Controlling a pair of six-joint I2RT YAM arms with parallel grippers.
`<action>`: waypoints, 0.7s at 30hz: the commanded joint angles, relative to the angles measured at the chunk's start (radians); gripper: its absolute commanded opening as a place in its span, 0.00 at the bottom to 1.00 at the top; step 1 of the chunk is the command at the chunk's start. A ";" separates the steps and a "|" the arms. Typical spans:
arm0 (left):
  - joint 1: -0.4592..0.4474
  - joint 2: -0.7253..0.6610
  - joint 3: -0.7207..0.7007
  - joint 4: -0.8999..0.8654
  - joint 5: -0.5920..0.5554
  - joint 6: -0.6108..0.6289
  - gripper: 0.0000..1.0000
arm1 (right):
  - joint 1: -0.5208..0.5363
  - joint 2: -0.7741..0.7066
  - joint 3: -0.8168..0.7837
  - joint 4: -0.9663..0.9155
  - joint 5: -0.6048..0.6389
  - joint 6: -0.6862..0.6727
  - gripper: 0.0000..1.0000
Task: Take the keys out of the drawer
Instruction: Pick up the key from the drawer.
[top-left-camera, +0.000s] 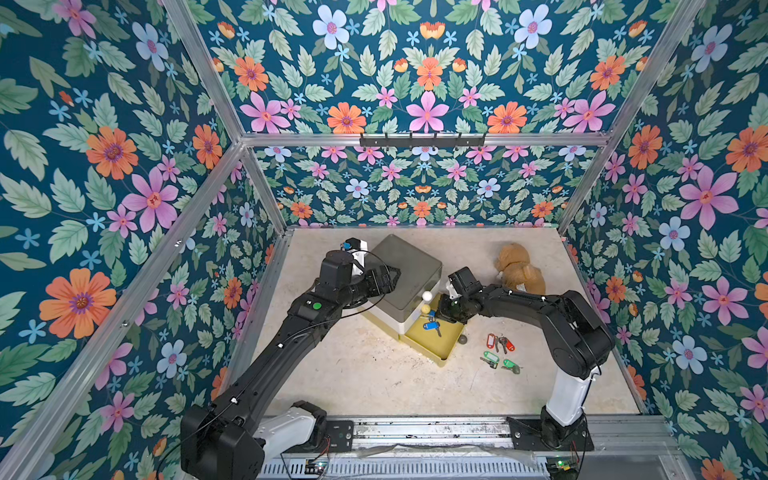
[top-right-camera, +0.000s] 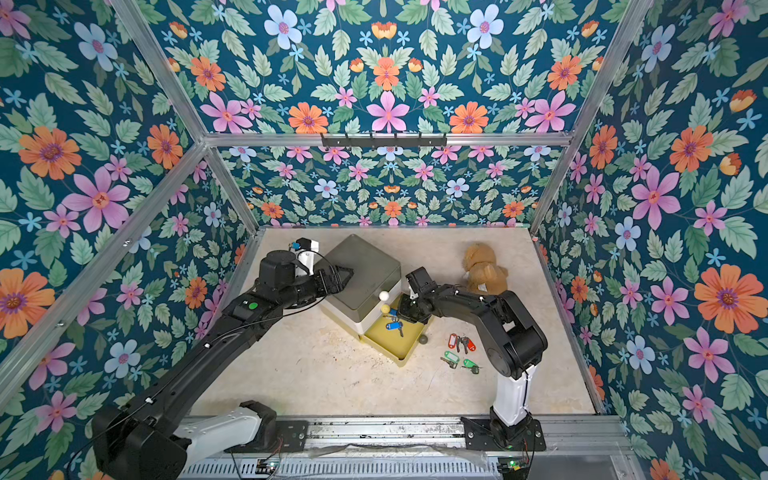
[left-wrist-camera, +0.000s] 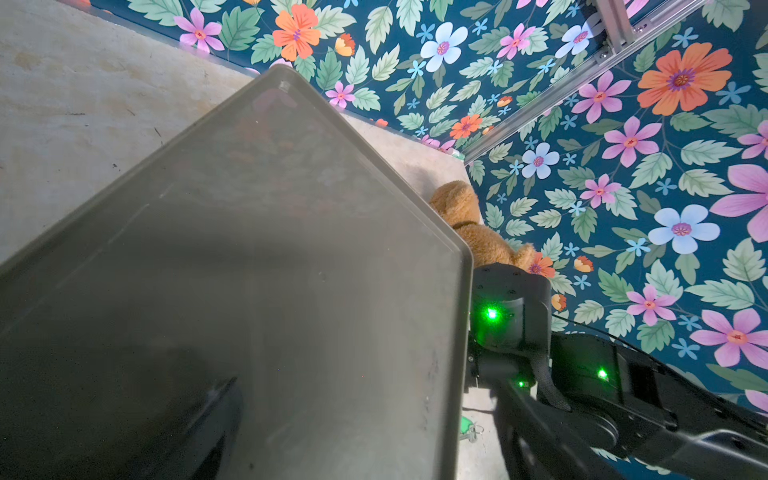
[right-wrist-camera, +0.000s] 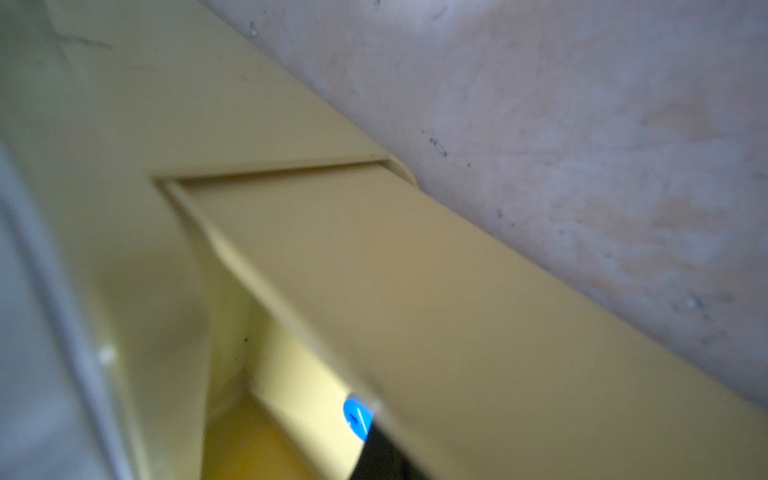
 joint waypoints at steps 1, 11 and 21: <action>0.000 -0.002 -0.002 0.016 0.007 -0.014 0.99 | 0.000 -0.028 -0.006 -0.021 0.037 -0.012 0.04; -0.004 -0.030 -0.034 0.039 0.009 -0.025 0.99 | -0.004 -0.119 -0.016 -0.078 0.079 -0.042 0.01; -0.005 -0.084 -0.053 0.034 -0.008 -0.028 0.99 | -0.005 -0.206 -0.035 -0.105 0.085 -0.051 0.00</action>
